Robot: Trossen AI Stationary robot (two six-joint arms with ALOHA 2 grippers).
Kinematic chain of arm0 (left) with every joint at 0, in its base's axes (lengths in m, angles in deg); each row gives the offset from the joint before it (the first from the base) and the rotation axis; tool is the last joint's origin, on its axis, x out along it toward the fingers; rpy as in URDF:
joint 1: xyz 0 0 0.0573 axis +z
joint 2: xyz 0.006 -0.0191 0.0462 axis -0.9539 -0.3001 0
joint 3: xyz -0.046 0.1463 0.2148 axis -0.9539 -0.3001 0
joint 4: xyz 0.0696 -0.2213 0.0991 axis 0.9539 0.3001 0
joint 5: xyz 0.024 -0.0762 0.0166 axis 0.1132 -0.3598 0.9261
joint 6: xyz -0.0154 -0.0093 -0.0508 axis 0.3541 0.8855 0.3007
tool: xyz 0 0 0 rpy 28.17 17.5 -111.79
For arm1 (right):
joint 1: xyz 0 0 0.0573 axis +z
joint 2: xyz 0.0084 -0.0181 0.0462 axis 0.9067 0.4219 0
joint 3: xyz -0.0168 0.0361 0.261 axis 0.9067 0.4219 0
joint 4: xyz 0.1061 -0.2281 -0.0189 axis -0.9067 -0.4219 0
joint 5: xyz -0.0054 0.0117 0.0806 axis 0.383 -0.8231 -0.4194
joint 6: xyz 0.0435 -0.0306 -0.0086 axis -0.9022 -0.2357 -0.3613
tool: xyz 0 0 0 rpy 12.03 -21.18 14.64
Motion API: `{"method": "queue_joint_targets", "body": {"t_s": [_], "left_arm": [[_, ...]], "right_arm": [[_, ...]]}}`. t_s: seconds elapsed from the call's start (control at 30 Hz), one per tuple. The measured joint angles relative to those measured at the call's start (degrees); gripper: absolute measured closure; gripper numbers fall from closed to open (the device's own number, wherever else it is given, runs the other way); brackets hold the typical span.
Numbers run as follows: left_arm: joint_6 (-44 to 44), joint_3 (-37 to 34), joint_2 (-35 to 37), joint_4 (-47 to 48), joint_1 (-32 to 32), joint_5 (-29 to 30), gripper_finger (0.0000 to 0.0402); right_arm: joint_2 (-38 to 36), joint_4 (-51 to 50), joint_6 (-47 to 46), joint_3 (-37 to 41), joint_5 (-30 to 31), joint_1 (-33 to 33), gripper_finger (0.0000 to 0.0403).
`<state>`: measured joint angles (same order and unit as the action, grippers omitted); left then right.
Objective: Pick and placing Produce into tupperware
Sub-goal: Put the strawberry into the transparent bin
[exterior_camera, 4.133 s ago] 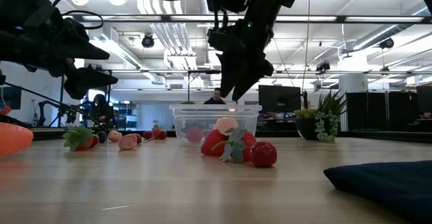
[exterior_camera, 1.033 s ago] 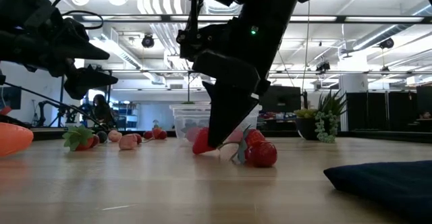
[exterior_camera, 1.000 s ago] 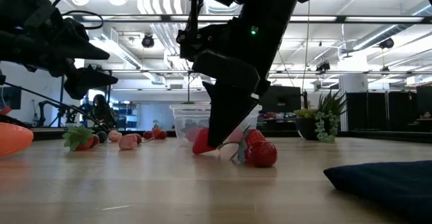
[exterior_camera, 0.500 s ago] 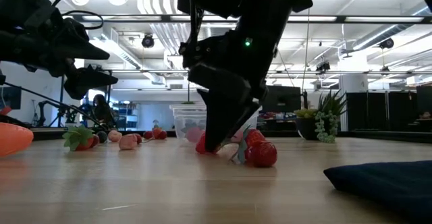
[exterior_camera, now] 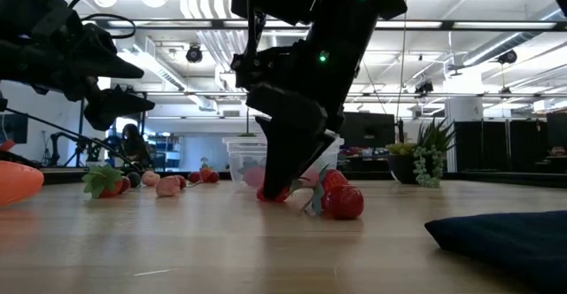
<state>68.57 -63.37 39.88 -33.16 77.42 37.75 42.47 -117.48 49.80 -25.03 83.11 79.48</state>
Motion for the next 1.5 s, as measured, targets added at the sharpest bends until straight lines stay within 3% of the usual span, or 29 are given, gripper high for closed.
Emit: {"method": "queue_joint_targets", "body": {"t_s": [0.63, 0.87, 1.1, 1.3, 1.37, 1.5], "left_arm": [[0.0, 0.0, 0.0, 0.0, 0.0, 0.0, 0.0095], [0.0, 0.0, 0.0, 0.0, 0.0, 0.0, 0.0095], [0.0, 0.0, 0.0, 0.0, 0.0, 0.0, 0.0095], [0.0, 0.0, 0.0, 0.0, 0.0, 0.0, 0.0095], [0.0, 0.0, 0.0, 0.0, 0.0, 0.0, 0.0095], [0.0, 0.0, 0.0, 0.0, 0.0, 0.0, 0.0095]], "right_arm": [[0.1, 0.5, 0.0, 0.0, 0.0, -1.0, 0.0254], [-0.7, 0.5, -0.7, -2.9, 0.3, -1.0, 0.027], [-3.7, -5.2, -4.3, -10.1, 11.5, -2.3, 0.0272], [-3.9, -14.9, -4.3, -17.4, 16.6, -8.3, 0.0279], [-3.9, -16.5, -4.5, -18.1, 14.4, -11.5, 0.0278], [-3.8, -17.1, -3.4, -16.4, 2.5, -17.7, 0.0267]]}}
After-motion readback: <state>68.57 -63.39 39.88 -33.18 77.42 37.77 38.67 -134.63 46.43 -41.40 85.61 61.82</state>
